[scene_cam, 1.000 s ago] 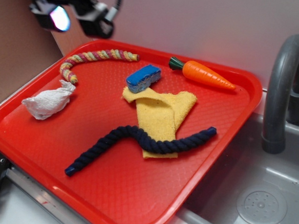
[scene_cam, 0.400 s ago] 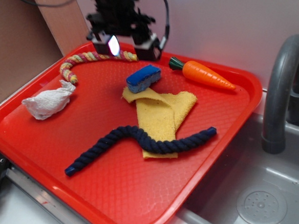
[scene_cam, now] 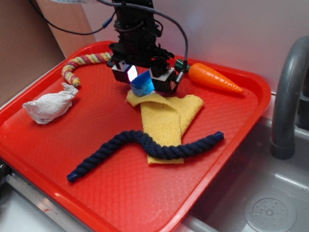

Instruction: Grab the blue sponge.

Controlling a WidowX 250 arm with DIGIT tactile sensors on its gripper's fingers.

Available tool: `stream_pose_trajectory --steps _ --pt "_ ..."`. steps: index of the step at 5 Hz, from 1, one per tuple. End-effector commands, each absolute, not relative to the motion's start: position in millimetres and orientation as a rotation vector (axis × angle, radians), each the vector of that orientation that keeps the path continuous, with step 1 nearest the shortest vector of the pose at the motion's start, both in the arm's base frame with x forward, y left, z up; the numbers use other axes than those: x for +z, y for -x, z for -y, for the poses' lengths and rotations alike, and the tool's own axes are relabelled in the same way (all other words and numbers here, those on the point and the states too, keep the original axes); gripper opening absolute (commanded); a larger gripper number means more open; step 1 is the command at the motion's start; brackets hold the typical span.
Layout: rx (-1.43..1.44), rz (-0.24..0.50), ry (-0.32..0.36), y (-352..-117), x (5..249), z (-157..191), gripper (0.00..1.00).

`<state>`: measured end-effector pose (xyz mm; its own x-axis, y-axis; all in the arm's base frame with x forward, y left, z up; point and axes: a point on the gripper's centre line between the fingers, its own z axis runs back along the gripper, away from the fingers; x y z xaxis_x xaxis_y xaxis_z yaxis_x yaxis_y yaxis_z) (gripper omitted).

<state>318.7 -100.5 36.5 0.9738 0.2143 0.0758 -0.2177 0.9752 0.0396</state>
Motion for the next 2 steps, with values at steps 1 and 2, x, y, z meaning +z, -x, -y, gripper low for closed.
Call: stream_pose_trajectory --steps 1,2 --pt "0.178 0.101 -0.067 -318.5 51.7 114.0 0.00" --pt "0.239 0.140 -0.059 -309.3 101.7 100.7 0.00"
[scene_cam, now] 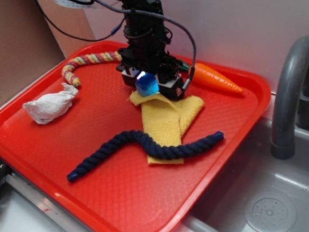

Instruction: Grab the blue sponge.

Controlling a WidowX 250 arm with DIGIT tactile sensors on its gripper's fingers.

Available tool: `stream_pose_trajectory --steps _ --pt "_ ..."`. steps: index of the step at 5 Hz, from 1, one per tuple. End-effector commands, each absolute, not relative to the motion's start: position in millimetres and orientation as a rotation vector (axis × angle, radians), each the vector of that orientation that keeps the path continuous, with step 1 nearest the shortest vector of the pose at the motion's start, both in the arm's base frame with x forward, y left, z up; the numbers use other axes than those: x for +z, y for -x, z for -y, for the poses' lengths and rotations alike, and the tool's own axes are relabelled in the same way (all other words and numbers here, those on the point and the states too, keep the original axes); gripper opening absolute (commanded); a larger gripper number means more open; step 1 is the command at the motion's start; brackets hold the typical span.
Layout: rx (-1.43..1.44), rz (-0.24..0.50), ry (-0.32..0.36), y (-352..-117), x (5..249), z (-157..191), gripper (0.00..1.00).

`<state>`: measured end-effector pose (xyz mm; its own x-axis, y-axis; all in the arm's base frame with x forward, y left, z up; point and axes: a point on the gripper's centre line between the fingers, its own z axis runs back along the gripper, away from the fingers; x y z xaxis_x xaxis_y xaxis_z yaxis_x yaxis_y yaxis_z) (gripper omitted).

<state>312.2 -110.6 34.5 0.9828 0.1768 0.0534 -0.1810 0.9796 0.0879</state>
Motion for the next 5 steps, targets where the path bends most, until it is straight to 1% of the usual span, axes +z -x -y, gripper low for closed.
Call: stream_pose_trajectory --steps 1,2,3,4,5 --pt "0.300 0.197 -0.013 -292.7 150.9 86.5 0.00" --pt "0.356 0.225 0.032 -274.2 199.6 75.4 0.00" --pt "0.339 0.214 0.026 -247.5 249.9 70.8 0.00" --pt "0.228 0.184 0.033 -213.4 284.0 62.2 0.00" --pt "0.137 0.202 0.121 -195.0 276.5 40.4 0.00"
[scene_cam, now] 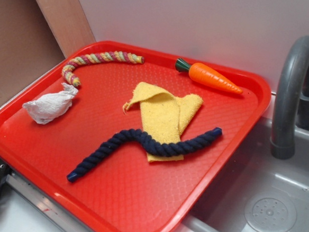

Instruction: Grab the blue sponge.

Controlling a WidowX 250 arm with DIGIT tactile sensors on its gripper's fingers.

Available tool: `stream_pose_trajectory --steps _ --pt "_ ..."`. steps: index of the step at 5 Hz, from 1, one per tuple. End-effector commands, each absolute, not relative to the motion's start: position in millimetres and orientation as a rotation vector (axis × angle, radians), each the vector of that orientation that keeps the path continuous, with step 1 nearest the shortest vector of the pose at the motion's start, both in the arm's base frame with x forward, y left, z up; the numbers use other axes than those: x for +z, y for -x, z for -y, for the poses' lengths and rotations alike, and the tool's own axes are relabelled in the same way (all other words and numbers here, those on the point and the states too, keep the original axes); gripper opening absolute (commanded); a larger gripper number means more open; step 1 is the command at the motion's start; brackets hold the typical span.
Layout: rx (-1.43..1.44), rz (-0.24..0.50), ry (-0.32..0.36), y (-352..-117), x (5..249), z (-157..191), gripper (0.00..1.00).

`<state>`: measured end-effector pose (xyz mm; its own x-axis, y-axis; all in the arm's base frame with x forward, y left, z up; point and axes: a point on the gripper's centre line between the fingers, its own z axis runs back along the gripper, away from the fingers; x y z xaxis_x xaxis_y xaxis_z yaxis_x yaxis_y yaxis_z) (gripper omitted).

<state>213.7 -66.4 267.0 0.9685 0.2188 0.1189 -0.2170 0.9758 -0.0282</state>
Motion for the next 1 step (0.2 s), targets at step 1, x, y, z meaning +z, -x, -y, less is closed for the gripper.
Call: stream_pose_trajectory --steps 1 --pt "0.137 0.202 0.121 -195.0 276.5 40.4 1.00"
